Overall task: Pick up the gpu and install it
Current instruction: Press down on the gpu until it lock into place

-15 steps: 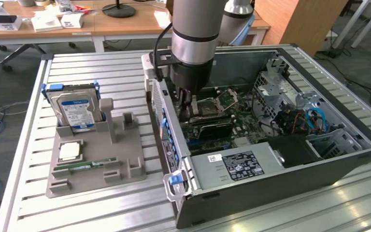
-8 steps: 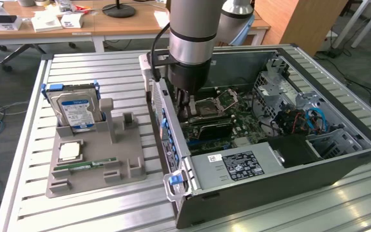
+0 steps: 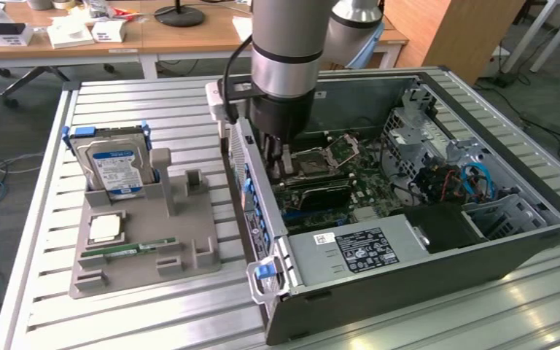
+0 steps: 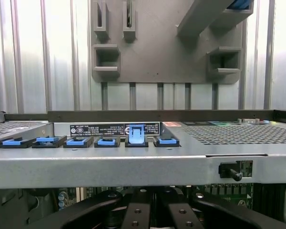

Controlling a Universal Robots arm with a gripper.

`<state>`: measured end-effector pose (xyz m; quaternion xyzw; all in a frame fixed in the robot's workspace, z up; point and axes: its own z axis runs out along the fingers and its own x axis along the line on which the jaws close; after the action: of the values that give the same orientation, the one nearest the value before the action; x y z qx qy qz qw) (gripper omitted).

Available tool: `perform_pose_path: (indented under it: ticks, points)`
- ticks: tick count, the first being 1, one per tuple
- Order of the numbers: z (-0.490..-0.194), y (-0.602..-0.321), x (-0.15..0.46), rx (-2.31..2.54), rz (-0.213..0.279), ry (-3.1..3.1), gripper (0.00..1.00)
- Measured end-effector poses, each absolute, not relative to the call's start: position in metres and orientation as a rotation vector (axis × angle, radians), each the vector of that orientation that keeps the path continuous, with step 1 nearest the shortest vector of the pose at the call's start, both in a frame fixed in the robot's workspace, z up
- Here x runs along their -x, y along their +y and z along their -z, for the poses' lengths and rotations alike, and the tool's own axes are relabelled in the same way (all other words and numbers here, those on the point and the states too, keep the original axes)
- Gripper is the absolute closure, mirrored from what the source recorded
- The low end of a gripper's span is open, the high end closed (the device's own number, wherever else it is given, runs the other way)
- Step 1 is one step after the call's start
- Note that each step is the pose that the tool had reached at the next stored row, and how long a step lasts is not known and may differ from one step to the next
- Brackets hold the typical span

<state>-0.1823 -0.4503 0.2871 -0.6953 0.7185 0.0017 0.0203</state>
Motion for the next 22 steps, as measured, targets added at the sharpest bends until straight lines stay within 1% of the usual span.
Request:
perform_pose_path:
  ticks: [22]
  points:
    - [-0.2871,-0.4503,0.1859,2.156,-0.005,2.228,0.89]
